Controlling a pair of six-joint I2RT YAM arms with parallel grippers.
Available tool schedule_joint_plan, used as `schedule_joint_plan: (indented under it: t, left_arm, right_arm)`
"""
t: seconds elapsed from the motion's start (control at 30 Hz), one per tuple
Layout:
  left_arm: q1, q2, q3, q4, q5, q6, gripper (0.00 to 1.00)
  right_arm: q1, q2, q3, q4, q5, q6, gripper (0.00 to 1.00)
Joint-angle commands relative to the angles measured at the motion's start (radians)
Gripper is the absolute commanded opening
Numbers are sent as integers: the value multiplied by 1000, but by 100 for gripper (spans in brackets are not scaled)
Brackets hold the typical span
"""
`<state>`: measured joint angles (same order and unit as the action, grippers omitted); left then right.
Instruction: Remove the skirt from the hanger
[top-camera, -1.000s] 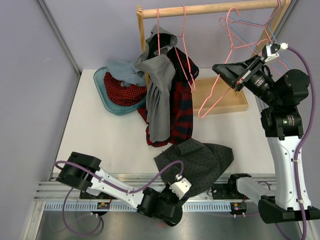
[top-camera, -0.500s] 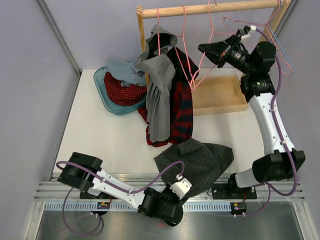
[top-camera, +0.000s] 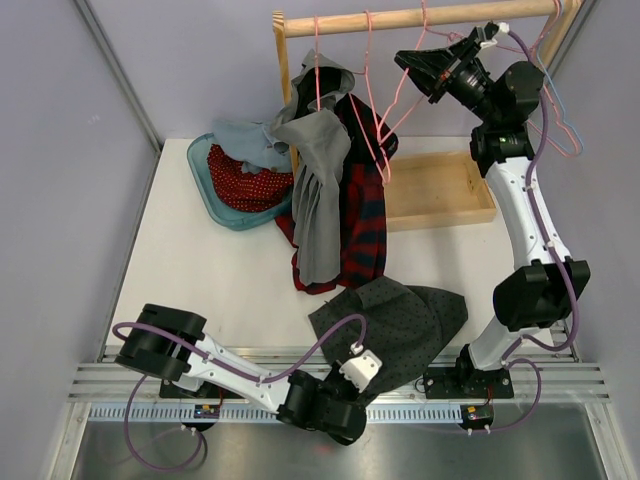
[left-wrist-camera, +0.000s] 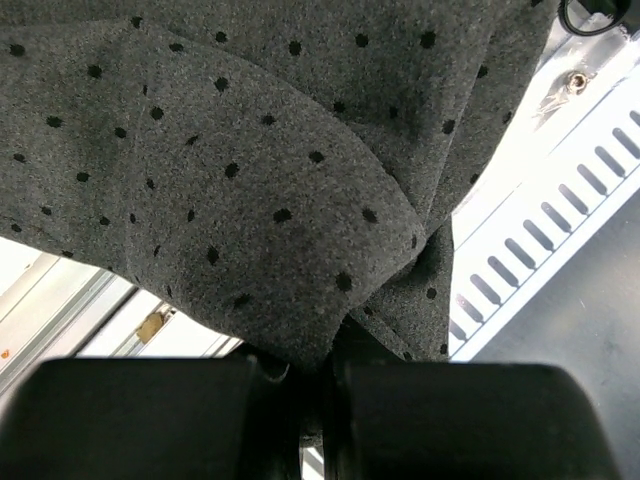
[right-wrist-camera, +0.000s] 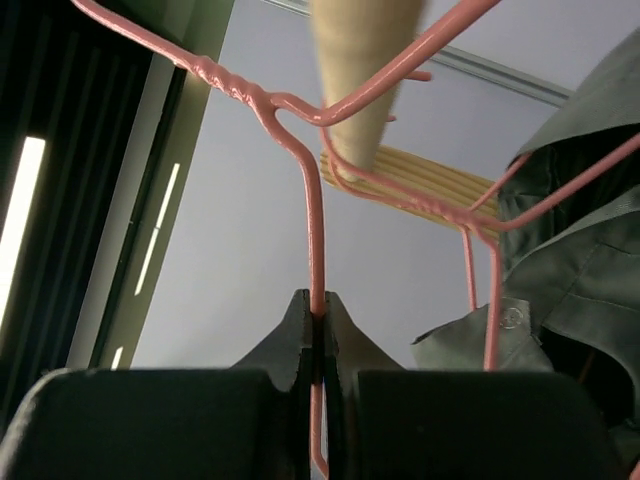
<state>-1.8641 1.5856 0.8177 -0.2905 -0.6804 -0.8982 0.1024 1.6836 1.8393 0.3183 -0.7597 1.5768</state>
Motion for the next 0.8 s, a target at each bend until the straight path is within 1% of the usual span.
schedule_joint_plan:
  t: [0.0, 0.03, 0.13, 0.3, 0.37, 0.47, 0.53, 0.57, 0.6, 0.63, 0.67, 0.73, 0.77]
  left_arm:
    - [9, -24, -9, 48, -19, -10, 0]
    - [11, -22, -8, 48, -16, -10, 0]
    - [13, -19, -8, 50, -15, -7, 0]
    - [14, -19, -8, 48, -13, -7, 0]
    - [16, -19, -8, 47, -11, -10, 0]
    - [14, -21, -8, 47, -13, -13, 0]
    - [14, -18, -6, 45, -11, -13, 0]
    - [16, -16, -6, 42, -10, -13, 0]
    - [14, -16, -2, 42, -11, -11, 0]
    - [16, -16, -3, 39, -8, -11, 0]
    - [14, -15, 0, 40, -8, -13, 0]
    - [14, -12, 1, 39, -8, -13, 0]
    - [16, -12, 4, 36, -8, -13, 0]
  right_arm:
    - [5, -10, -75, 119, 19, 60, 0]
    - [5, -19, -115, 129, 19, 60, 0]
    - [5, -21, -166, 154, 20, 74, 0]
    - [5, -19, -206, 200, 14, 115, 0]
    - [5, -44, -245, 203, 14, 117, 0]
    - [3, -120, -322, 164, 39, 80, 0]
    - [3, -194, -368, 76, 56, 39, 0]
    - [3, -220, -377, 32, 77, -19, 0]
    - [2, -248, -380, -69, 91, -56, 4]
    - [-4, -303, -376, -129, 127, -96, 9]
    - [-4, -330, -370, -193, 154, -180, 32]
    - [-6, -413, -333, -396, 213, -269, 65]
    - [-10, -436, -312, -466, 293, -363, 79]
